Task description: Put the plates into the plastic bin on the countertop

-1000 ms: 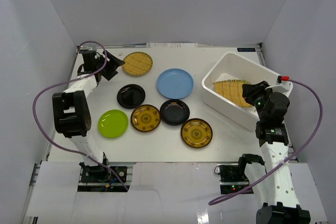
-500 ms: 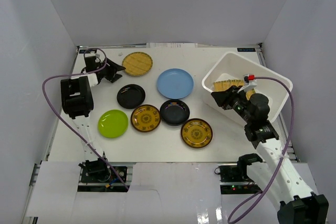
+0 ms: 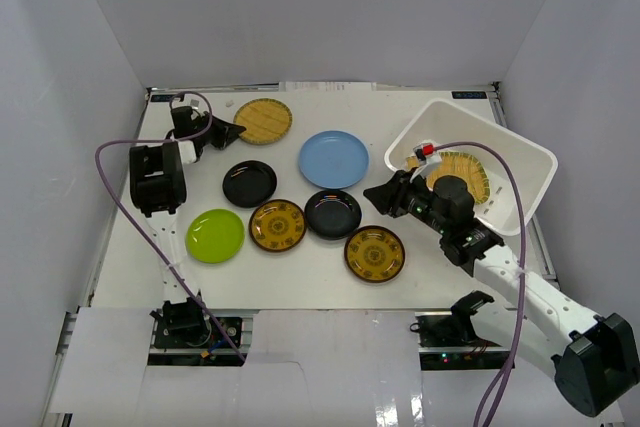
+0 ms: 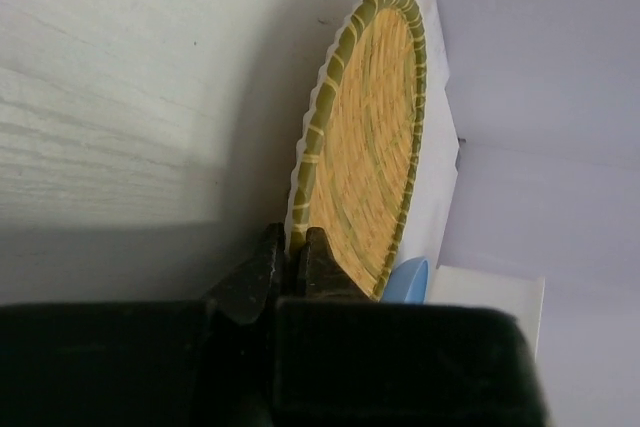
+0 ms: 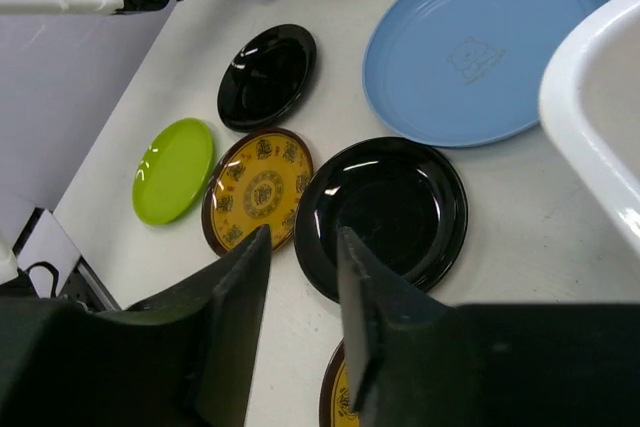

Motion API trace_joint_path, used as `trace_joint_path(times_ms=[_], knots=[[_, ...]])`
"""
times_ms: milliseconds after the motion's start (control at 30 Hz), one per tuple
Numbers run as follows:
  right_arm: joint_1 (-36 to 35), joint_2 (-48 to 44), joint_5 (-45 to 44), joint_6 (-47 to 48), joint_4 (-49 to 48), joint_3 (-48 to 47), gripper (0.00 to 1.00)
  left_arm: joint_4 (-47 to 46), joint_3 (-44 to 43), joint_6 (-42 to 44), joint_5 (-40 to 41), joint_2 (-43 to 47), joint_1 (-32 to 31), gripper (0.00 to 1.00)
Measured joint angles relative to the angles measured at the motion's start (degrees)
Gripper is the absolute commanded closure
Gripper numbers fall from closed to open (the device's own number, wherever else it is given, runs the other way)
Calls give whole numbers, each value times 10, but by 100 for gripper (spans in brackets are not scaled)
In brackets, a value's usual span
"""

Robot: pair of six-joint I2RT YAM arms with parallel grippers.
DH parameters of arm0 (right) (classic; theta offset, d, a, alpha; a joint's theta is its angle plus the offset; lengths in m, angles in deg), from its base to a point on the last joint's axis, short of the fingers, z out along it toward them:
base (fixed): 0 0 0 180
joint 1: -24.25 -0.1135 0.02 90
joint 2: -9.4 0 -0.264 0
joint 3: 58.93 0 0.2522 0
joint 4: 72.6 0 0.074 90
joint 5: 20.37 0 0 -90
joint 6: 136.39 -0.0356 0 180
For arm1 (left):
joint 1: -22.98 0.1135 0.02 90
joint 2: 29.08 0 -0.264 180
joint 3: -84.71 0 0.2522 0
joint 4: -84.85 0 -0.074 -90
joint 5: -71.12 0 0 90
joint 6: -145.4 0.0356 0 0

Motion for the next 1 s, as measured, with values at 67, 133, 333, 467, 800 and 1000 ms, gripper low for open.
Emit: trace_joint_path(times_ms=[67,133,333,467,800,1000], knots=[[-16,18,-5,0,-7,-4,46,-19,2,-9,-5,-2,0,100],[-29,37,-8,0,-14,-10,29,-43,12,-23,-8,0,2,100],[-59,99,-6,-1,-15,-55,3,-95,106,-72,-32,64,13,100],[-73,134,-2,-3,-16,-105,10,-134,189,-97,-52,198,18,100],[-79,203,-5,-14,2,-229,10,-143,434,-52,-87,616,-74,100],[-79,208,-16,-20,5,-242,6,-69,504,-14,-116,685,-119,100]])
